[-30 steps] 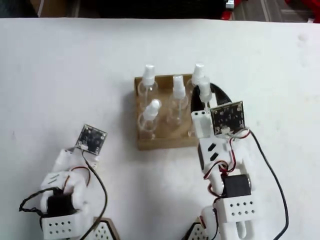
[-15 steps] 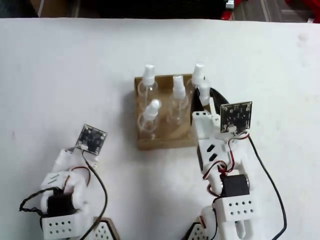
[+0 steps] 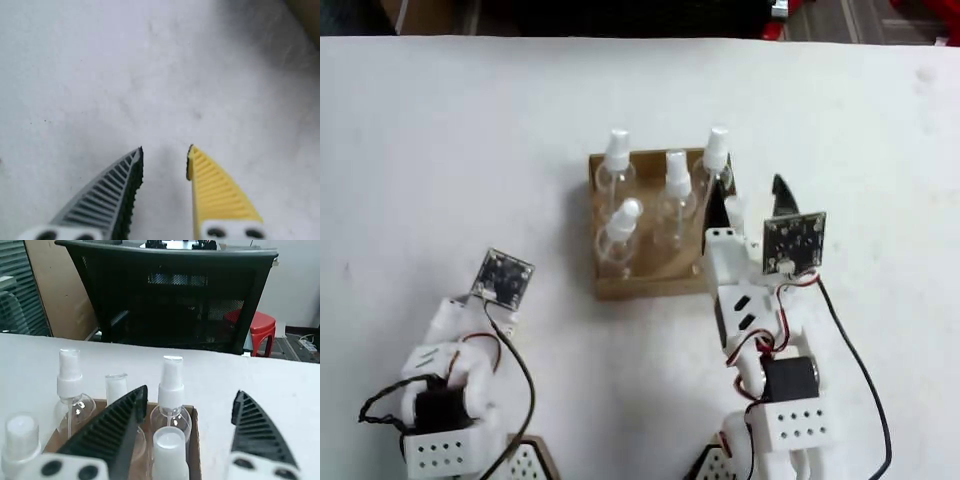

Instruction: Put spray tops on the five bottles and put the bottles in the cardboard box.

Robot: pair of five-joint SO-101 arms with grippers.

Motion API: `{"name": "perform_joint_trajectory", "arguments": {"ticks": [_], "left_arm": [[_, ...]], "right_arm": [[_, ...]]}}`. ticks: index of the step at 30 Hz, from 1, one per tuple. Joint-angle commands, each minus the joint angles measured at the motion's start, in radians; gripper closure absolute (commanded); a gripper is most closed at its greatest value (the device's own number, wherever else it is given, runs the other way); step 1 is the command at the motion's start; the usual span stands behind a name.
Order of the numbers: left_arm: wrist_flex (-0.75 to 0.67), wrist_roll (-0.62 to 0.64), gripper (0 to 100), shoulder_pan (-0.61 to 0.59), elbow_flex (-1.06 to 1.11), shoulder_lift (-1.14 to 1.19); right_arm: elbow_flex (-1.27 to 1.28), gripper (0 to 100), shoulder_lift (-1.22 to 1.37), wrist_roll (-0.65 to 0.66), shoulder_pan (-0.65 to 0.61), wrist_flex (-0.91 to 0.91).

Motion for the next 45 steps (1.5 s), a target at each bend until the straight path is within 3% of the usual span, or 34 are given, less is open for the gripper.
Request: {"name": "perform_joint_trajectory", "arguments": {"ticks": [1, 8, 13, 16, 21, 26, 29, 35, 45], "left_arm": [[0.008, -0.009, 86, -0.010, 0.002, -0.005], [0.008, -0.009, 86, -0.010, 0.002, -0.005], [0.008, -0.009, 86, -0.010, 0.002, -0.005], [0.008, -0.009, 86, -0.010, 0.002, -0.005], [0.008, -0.009, 86, -0.010, 0.002, -0.005], [0.008, -0.009, 86, -0.010, 0.002, -0.005], [0.008, -0.009, 86, -0.010, 0.002, -0.005], [0.003, -0.009, 86, -0.010, 0.002, -0.005], [-0.069, -0.005, 86, -0.005, 0.002, -0.005]], "right_arm": [[-0.011, 76.9, -0.111, -0.005, -0.005, 0.031], [-0.012, 83.3, -0.338, -0.011, -0.002, 0.156], [-0.031, 98.2, -0.464, -0.011, -0.002, 0.170], [-0.166, 96.9, -0.449, -0.020, -0.012, 0.222], [-0.488, 98.2, -0.453, -0.175, -0.012, 0.575], [-0.664, 98.2, -0.455, -0.181, -0.002, 1.006], [-0.635, 98.2, -0.455, -0.181, -0.002, 1.155], [-0.450, 98.1, -0.455, -0.181, -0.002, 1.138], [0.183, 98.1, -0.455, -0.181, 0.001, 0.748]]}}
